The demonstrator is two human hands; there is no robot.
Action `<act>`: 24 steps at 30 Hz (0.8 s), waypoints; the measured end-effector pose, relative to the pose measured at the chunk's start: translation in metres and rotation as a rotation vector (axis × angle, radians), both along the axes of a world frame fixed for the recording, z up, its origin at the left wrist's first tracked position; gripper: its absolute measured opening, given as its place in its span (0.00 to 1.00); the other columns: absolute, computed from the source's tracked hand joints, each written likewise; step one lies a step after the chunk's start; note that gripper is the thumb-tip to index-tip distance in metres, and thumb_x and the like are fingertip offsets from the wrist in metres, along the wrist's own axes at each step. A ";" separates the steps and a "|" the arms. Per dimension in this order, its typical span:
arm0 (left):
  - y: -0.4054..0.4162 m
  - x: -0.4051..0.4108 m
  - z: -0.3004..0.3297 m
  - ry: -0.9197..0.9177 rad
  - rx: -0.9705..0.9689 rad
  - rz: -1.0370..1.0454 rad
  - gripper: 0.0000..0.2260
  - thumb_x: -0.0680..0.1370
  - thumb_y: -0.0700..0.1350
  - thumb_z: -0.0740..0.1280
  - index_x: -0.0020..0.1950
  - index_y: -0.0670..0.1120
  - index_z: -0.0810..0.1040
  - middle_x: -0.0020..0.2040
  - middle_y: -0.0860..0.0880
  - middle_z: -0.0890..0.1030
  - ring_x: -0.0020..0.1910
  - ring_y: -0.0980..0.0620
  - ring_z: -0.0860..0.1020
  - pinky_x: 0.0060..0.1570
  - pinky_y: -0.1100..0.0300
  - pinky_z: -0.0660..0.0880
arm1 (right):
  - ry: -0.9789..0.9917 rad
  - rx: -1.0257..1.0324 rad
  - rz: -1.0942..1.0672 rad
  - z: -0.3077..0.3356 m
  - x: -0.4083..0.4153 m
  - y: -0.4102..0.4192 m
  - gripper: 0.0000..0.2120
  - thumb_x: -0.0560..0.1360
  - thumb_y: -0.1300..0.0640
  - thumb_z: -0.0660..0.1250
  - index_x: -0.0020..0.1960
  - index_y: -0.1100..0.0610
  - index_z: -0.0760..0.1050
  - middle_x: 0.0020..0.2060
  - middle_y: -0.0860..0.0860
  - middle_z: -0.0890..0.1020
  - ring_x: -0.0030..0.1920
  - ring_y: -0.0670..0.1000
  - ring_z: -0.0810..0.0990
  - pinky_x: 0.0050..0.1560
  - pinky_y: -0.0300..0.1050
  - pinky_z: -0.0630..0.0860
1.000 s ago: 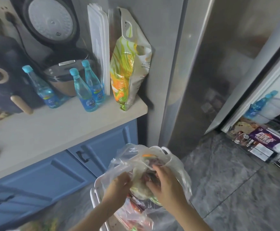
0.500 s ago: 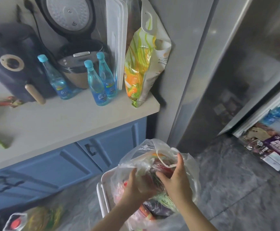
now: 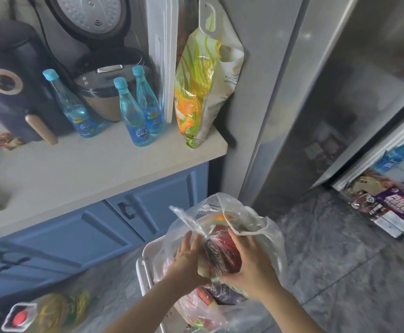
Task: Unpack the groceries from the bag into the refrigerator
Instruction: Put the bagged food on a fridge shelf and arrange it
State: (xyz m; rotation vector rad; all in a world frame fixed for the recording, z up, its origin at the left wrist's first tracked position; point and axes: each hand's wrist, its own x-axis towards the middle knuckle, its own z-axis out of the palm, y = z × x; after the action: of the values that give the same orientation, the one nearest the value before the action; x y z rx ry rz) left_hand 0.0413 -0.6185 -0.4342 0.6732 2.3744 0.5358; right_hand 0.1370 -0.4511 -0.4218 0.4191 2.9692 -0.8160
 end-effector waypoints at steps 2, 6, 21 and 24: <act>0.001 -0.003 0.000 -0.009 -0.064 -0.031 0.54 0.64 0.53 0.78 0.78 0.52 0.44 0.78 0.50 0.41 0.77 0.45 0.50 0.74 0.45 0.57 | -0.071 0.013 0.015 0.002 -0.004 0.002 0.63 0.53 0.32 0.73 0.75 0.40 0.36 0.74 0.47 0.57 0.73 0.51 0.59 0.69 0.50 0.66; 0.002 -0.003 0.002 0.120 -0.096 -0.119 0.46 0.65 0.52 0.77 0.75 0.51 0.53 0.73 0.50 0.59 0.70 0.49 0.60 0.68 0.52 0.64 | -0.163 0.106 0.018 -0.001 -0.007 0.000 0.68 0.53 0.35 0.77 0.74 0.42 0.30 0.74 0.50 0.57 0.71 0.55 0.62 0.66 0.53 0.69; -0.015 0.020 0.034 0.173 -0.057 -0.231 0.43 0.68 0.45 0.74 0.76 0.49 0.52 0.68 0.45 0.62 0.62 0.42 0.70 0.55 0.50 0.76 | -0.056 -0.189 -0.111 0.003 0.021 -0.014 0.60 0.57 0.49 0.80 0.75 0.39 0.41 0.68 0.54 0.63 0.67 0.55 0.65 0.64 0.59 0.70; -0.016 0.024 0.050 0.218 -0.038 -0.269 0.45 0.68 0.44 0.74 0.77 0.49 0.48 0.70 0.45 0.58 0.59 0.41 0.73 0.52 0.50 0.78 | -0.003 -0.216 -0.109 0.015 0.030 -0.014 0.58 0.59 0.50 0.80 0.76 0.43 0.45 0.68 0.55 0.63 0.68 0.55 0.64 0.66 0.56 0.68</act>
State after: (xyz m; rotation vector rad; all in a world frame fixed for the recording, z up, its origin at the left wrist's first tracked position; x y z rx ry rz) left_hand 0.0654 -0.6349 -0.3838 1.0609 2.4303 0.3139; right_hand 0.1670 -0.4650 -0.4067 0.5726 2.8343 -1.1309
